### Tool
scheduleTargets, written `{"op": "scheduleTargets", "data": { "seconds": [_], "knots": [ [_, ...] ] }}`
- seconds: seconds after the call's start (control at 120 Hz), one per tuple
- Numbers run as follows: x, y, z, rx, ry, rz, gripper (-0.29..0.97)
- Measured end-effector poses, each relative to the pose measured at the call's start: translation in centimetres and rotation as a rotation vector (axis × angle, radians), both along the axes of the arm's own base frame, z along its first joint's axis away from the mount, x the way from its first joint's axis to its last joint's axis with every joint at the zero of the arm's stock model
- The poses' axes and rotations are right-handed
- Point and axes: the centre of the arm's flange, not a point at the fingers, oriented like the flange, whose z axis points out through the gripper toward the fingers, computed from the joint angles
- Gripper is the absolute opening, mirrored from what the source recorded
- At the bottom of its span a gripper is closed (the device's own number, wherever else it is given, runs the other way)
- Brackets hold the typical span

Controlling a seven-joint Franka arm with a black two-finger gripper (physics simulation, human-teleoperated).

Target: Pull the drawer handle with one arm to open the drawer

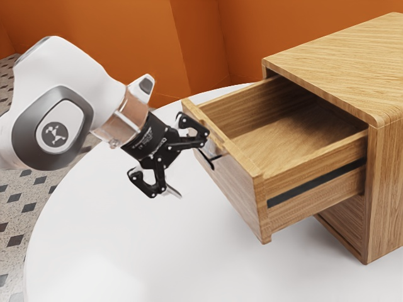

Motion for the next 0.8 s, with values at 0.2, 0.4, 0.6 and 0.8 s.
{"op": "scheduleTargets", "data": {
  "seconds": [0.2,0.4,0.6,0.8],
  "knots": [
    [-1.4,0.7,0.3,-0.009,-0.002,0.004,0.68],
    [-2.8,1.4,0.3,-0.019,0.001,0.005,0.68],
    [-3.6,2.0,0.4,-0.025,0.003,0.008,0.68],
    [-4.3,2.6,1.5,-0.008,-0.017,0.007,0.68]
  ]
}}
